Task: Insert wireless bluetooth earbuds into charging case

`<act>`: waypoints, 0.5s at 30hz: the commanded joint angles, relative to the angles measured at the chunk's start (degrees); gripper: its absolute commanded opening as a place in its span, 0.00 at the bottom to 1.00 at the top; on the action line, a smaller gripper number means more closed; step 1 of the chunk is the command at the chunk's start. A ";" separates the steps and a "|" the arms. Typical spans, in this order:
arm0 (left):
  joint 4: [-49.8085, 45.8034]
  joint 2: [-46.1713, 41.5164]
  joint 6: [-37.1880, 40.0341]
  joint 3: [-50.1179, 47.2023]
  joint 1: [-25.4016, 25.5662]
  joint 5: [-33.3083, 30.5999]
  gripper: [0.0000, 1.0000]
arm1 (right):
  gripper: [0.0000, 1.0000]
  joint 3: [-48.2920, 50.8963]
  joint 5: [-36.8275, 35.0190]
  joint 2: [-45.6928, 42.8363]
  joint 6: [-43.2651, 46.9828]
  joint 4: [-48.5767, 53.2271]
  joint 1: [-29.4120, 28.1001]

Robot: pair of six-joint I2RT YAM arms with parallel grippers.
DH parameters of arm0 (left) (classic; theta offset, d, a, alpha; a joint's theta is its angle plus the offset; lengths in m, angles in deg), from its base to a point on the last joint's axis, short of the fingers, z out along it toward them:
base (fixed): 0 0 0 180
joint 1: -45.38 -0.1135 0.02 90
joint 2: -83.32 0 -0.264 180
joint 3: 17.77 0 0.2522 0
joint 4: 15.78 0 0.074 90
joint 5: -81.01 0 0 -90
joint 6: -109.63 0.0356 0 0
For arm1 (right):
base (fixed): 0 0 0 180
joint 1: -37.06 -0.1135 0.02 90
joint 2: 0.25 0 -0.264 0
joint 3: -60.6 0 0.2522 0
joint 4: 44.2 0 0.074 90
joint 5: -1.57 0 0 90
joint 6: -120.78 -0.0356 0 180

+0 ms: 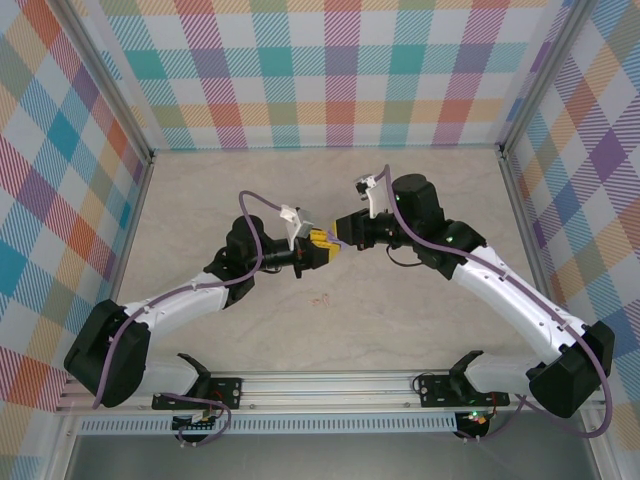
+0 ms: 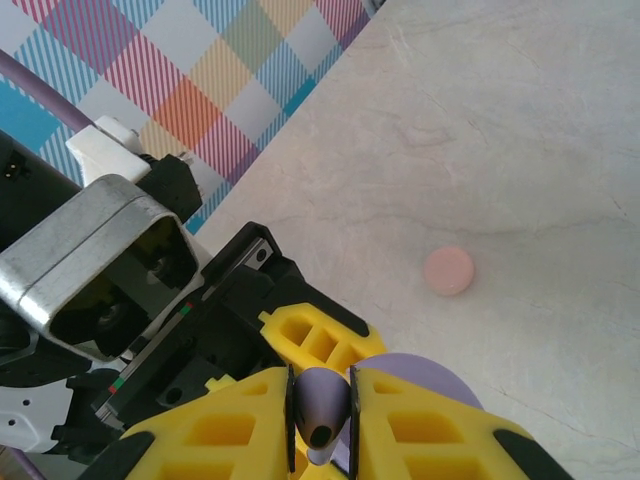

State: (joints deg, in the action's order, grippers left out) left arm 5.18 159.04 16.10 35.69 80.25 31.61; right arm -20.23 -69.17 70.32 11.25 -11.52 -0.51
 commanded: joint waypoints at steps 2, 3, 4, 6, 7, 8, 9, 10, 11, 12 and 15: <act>3.23 0.36 -1.46 2.36 0.77 2.08 0.11 | 0.22 -1.75 -0.61 0.32 1.60 -0.72 -0.31; 3.23 0.38 -1.72 2.44 0.83 2.06 0.11 | 0.22 -1.75 -0.72 0.36 1.71 -0.55 -0.31; 3.19 0.30 -1.91 2.48 0.85 2.09 0.11 | 0.22 -1.77 -0.84 0.36 1.77 -0.40 -0.28; 3.10 0.37 -2.51 2.65 0.90 2.12 0.11 | 0.22 -1.75 -1.20 0.48 1.94 -0.03 -0.28; 2.95 0.36 -2.77 2.80 0.85 2.20 0.11 | 0.22 -1.75 -1.36 0.38 2.04 0.15 -0.32; 2.83 0.32 -2.96 2.92 0.86 2.18 0.11 | 0.22 -1.75 -1.55 0.35 2.12 0.24 -0.32; 2.48 0.36 -3.06 3.00 0.90 2.08 0.11 | 0.22 -1.75 -1.72 0.28 2.19 0.30 -0.32; 2.35 0.38 -3.21 3.05 0.87 1.83 0.11 | 0.21 -1.67 -1.85 0.21 2.29 0.33 -0.34; 2.05 0.39 -3.48 3.10 0.90 1.62 0.11 | 0.22 -1.66 -2.19 0.14 2.40 0.48 -0.32; 1.78 0.41 -3.57 3.22 0.89 1.58 0.11 | 0.22 -1.66 -2.42 0.10 2.46 0.59 -0.32; 1.64 0.60 -4.24 3.48 0.89 1.68 0.11 | 0.22 -1.66 -3.12 0.01 2.80 0.94 -0.32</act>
State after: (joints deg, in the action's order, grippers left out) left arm 5.14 159.24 12.97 36.87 80.65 32.38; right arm -20.23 -71.42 70.34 12.47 -11.00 -0.51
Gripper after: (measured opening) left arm 0.215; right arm 0.218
